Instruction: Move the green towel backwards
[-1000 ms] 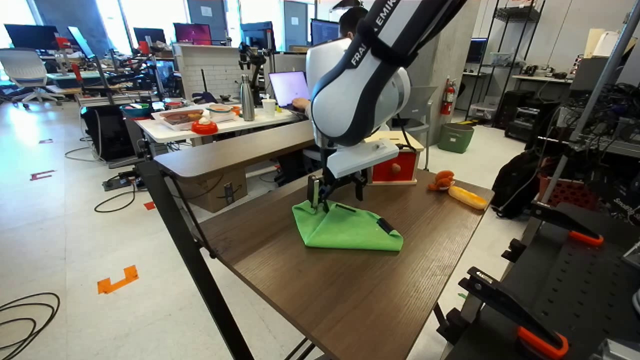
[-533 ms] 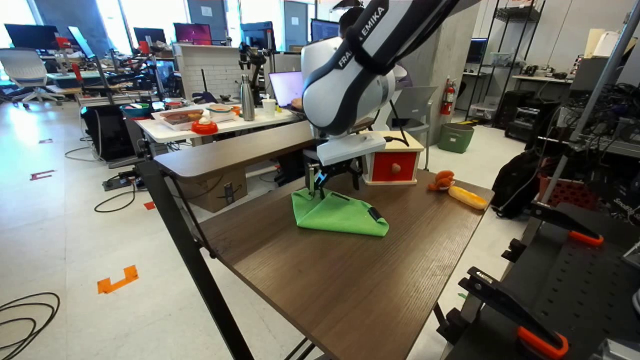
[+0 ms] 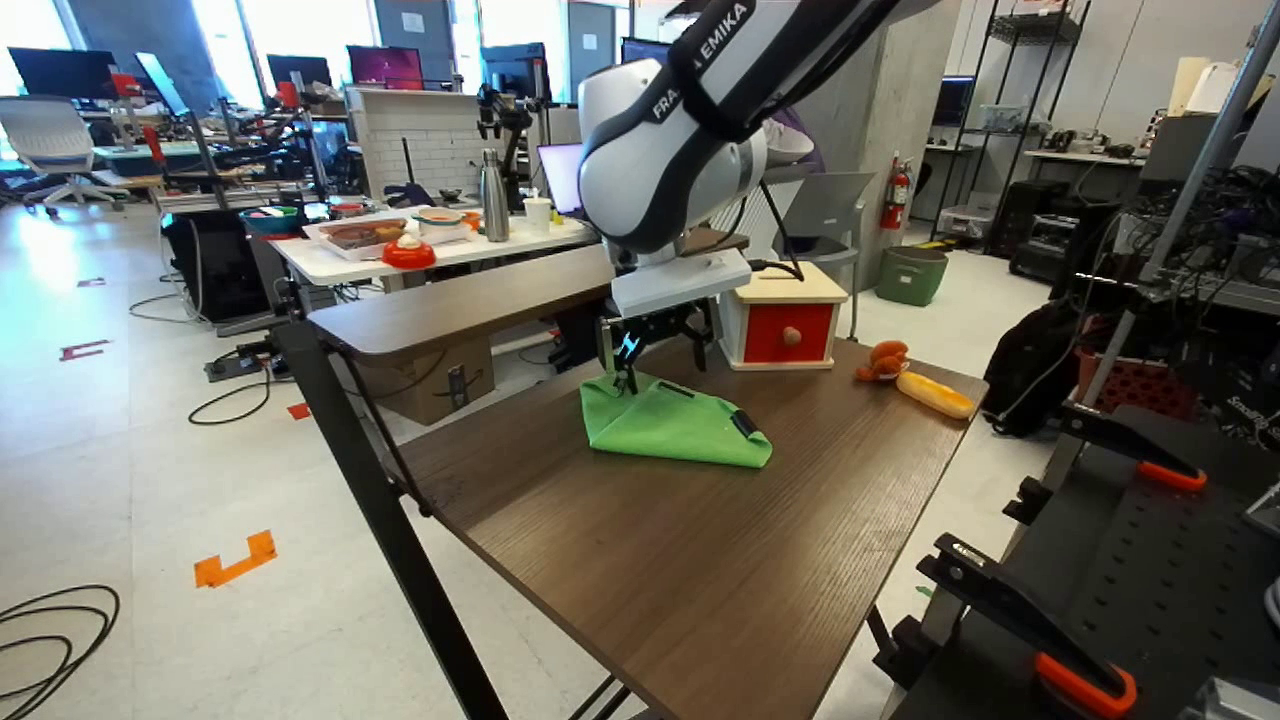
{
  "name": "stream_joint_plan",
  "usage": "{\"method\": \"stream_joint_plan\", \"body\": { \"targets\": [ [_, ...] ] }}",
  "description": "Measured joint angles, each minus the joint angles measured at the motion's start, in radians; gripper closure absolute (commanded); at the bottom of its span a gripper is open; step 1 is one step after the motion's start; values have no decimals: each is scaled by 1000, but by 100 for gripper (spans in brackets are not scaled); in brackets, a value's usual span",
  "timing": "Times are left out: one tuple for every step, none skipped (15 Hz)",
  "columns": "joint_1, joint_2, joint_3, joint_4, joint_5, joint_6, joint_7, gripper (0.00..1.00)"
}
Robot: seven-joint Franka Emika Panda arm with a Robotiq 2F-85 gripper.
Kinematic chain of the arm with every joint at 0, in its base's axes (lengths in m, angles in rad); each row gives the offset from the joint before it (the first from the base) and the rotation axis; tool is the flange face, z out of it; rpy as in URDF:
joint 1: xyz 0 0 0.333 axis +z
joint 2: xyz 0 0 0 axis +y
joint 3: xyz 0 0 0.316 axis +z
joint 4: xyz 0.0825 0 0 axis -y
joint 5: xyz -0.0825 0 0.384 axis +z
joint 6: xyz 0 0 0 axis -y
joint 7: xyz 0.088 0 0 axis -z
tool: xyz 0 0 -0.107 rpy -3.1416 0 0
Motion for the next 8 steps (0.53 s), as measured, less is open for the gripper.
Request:
{"method": "stream_joint_plan", "body": {
  "targets": [
    [4, -6, 0, 0, -1, -22, 5, 0],
    [9, -17, 0, -6, -1, -54, 5, 0],
    [14, -37, 0, -19, -2, -99, 5, 0],
    [21, -65, 2, -41, -3, -143, 2, 0],
    [28, -101, 5, -72, -5, -177, -3, 0],
    [34, -143, 10, -109, -5, -203, -14, 0],
    [40, -192, 15, -153, -7, -223, -30, 0],
    [44, -240, 21, -196, -8, -239, -46, 0]
  ]
}}
